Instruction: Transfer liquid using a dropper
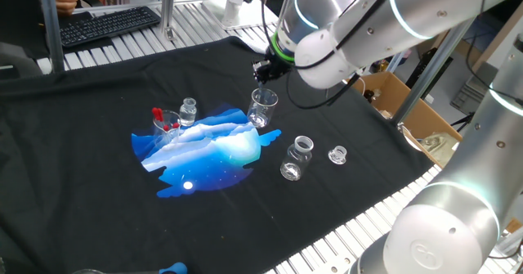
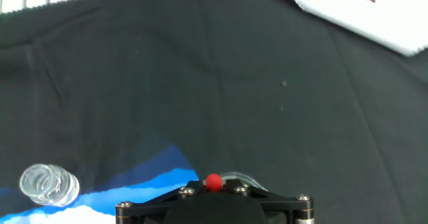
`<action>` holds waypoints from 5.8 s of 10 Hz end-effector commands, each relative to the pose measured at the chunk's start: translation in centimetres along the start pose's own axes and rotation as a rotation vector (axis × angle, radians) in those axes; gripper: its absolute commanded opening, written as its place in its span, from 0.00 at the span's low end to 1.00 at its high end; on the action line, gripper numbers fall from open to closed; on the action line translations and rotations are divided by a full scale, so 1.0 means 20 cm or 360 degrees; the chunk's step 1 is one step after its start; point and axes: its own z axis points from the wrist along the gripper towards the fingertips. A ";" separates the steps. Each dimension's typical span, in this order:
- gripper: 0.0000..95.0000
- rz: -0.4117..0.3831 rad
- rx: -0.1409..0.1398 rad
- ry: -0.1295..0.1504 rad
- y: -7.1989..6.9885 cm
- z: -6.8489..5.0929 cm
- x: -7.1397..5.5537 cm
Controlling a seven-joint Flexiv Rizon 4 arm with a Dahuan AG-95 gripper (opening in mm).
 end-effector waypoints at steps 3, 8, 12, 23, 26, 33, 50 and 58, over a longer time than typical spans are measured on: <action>0.00 0.0009 -0.0008 0.0089 0.00 0.04 0.03; 0.00 0.0005 -0.0006 0.0184 -0.01 0.06 0.05; 0.00 0.0004 -0.0022 0.0194 -0.02 0.08 0.07; 0.00 -0.0010 -0.0040 0.0203 -0.03 0.13 0.12; 0.00 -0.0016 -0.0043 0.0204 -0.04 0.14 0.13; 0.20 0.0027 -0.0043 0.0217 -0.04 0.15 0.14; 0.20 0.0017 -0.0145 0.0561 -0.12 0.08 0.11; 0.20 0.0069 -0.0231 0.0739 -0.12 0.06 0.08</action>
